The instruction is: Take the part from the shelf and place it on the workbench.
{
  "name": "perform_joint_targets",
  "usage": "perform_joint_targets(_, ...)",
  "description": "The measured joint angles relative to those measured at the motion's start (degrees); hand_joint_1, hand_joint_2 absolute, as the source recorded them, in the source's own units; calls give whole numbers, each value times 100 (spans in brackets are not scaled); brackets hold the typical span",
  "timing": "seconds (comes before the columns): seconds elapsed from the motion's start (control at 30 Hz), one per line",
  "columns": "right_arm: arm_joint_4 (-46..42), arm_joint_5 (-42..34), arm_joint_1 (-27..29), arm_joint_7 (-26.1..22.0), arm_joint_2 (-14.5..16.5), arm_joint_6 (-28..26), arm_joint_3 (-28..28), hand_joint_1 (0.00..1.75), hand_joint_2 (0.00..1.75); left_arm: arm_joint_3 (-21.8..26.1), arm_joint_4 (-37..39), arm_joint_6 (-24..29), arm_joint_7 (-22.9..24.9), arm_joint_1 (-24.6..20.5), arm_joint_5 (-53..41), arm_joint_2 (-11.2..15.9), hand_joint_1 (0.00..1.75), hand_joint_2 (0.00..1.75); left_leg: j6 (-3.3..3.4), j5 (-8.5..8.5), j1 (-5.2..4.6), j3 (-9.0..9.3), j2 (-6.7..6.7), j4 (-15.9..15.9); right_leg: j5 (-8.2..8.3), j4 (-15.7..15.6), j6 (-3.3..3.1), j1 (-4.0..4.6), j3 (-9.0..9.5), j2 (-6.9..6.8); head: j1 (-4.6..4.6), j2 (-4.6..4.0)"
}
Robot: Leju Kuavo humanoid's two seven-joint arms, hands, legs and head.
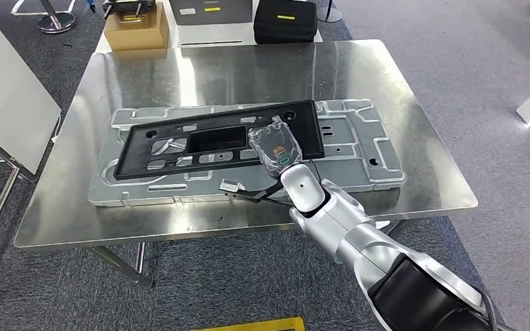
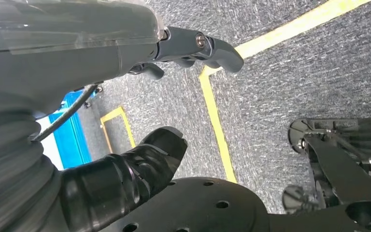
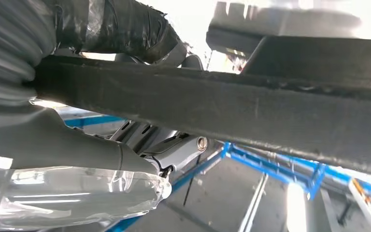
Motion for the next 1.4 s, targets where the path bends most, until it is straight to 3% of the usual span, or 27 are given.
perform_joint_targets(0.03, 32, -48, 1, -4, -1, 23, 0, 175, 175, 1, -1, -3, -13, 7, 1, -1, 0, 175, -6, -8, 1, 3, -1, 10, 170, -223, -2, -11, 94, -3, 0, 0)
perform_joint_targets(0.1, 81, -169, -7, -22, 1, 64, -11, 175, 175, 2, -6, -9, -36, 16, 5, -3, 0, 175, -39, -32, -9, 5, -4, 36, 559, -1025, -26, -15, 469, -19, -1, 0)
perform_joint_targets(0.17, 116, -361, -20, -71, 13, 144, -66, 175, 175, 6, -12, -17, -58, 24, 26, -4, 0, 175, -89, -47, -29, -4, -4, 54, 718, -1537, -74, 5, 703, -27, -3, 0)
perform_joint_targets(0.3, 194, -846, -33, -255, 42, 480, -300, 175, 175, 39, -16, -63, -116, 51, 93, -4, 0, 175, -206, -96, -6, -34, -1, 93, 741, -1635, -213, 19, 729, -20, -3, 0)
perform_joint_targets(0.4, 245, -1068, -51, -373, 91, 729, -454, 175, 175, 66, -21, -88, -137, 67, 108, -4, 0, 175, -255, -486, 3, -299, -4, 709, 774, -1687, -297, 6, 749, -19, -8, 0)
perform_joint_targets(0.53, 262, -1121, -48, -409, 114, 802, -498, 175, 175, 81, -22, -93, -142, 71, 111, -4, 0, 175, -267, -701, 3, -517, -4, 1182, 772, -1686, -312, 17, 748, -18, -8, 0)
perform_joint_targets(0.57, 285, -1167, -42, -432, 127, 874, -522, 175, 175, 98, -22, -93, -146, 74, 116, -4, 0, 175, -257, -613, 2, -512, -4, 1167, 766, -1676, -317, 30, 751, -12, -9, 0)
perform_joint_targets(0.63, 332, -1276, -32, -493, 156, 1051, -580, 175, 175, 133, -22, -93, -163, 79, 127, 1, 0, 175, -203, -311, -6, -328, -8, 773, 747, -1652, -316, 56, 756, 4, -8, 0)
perform_joint_targets(0.67, 353, -1332, -33, -522, 169, 1140, -606, 175, 175, 147, -22, -92, -176, 80, 134, 5, 0, 175, -166, -117, -19, -146, -12, 378, 739, -1632, -301, 73, 748, 12, -7, 0)
perform_joint_targets(0.73, 369, -1409, -38, -553, 181, 1225, -632, 175, 175, 152, -22, -84, -229, 77, 143, 13, 0, 175, -124, -71, -52, -13, -23, 79, 743, -1622, -251, 79, 722, 16, -6, 0)
perform_joint_targets(0.83, 390, -1542, -38, -599, 192, 1264, -663, 175, 175, 157, -24, -57, -332, 80, 140, 4, 0, 175, -63, -35, -42, 6, -21, 16, 721, -1603, -159, 82, 705, 16, -5, 0)
perform_joint_targets(0.9, 396, -1616, -44, -626, 190, 1265, -687, 175, 175, 160, -26, -22, -379, 80, 130, -3, 0, 175, -5, -5, -11, 24, -6, -28, 491, -1260, -100, 70, 555, 10, -4, 0)
perform_joint_targets(0.97, 406, -1682, -34, -639, 187, 1269, -709, 175, 175, 168, -26, 13, -424, 76, 123, -2, 0, 175, 20, 0, -10, 25, 1, -30, 121, -499, -51, 32, 207, 4, -4, 0)
perform_joint_targets(1.0, 413, -1710, -20, -641, 183, 1276, -719, 175, 175, 175, -26, 20, -442, 77, 124, -1, 0, 175, 21, -2, -10, 25, 1, -26, 11, -163, -31, 15, 44, 3, -3, 0)
perform_joint_targets(1.03, 420, -1730, -5, -643, 178, 1284, -722, 175, 175, 185, -26, 23, -455, 79, 127, -1, 0, 175, 20, -5, -10, 25, 0, -21, 4, -7, -16, 0, -39, 1, -3, 0)
perform_joint_targets(1.07, 426, -1744, 6, -644, 172, 1293, -724, 175, 175, 193, -26, 23, -462, 81, 133, -2, 0, 175, 14, -10, -8, 25, -1, -13, 113, -89, -10, -14, -4, -3, -3, 0)
perform_joint_targets(1.13, 430, -1760, 10, -646, 165, 1304, -728, 87, 87, 214, -27, 23, -471, 81, 143, -6, 0, 175, -11, -29, -5, 28, -4, 12, 491, -830, -26, -30, 347, -13, -3, 0)
perform_joint_targets(1.2, 430, -1781, -1, -652, 166, 1309, -743, 0, 0, 242, -28, 45, -488, 78, 156, -9, 0, 175, -59, -49, -26, 16, -3, 41, 705, -1472, -66, -10, 661, -23, -4, 0)
perform_joint_targets(1.33, 429, -1865, -5, -666, 154, 1330, -773, 0, 0, 290, -28, 120, -531, 79, 181, -7, 0, 0, -175, -66, -30, 11, -2, 48, 740, -1633, -185, 7, 732, -19, -5, 0)
perform_joint_targets(1.4, 423, -1927, -23, -668, 152, 1333, -775, 0, 0, 310, -28, 126, -532, 79, 197, -4, 0, 0, -223, -276, -15, -115, -5, 351, 770, -1684, -263, -18, 758, -23, -8, 0)
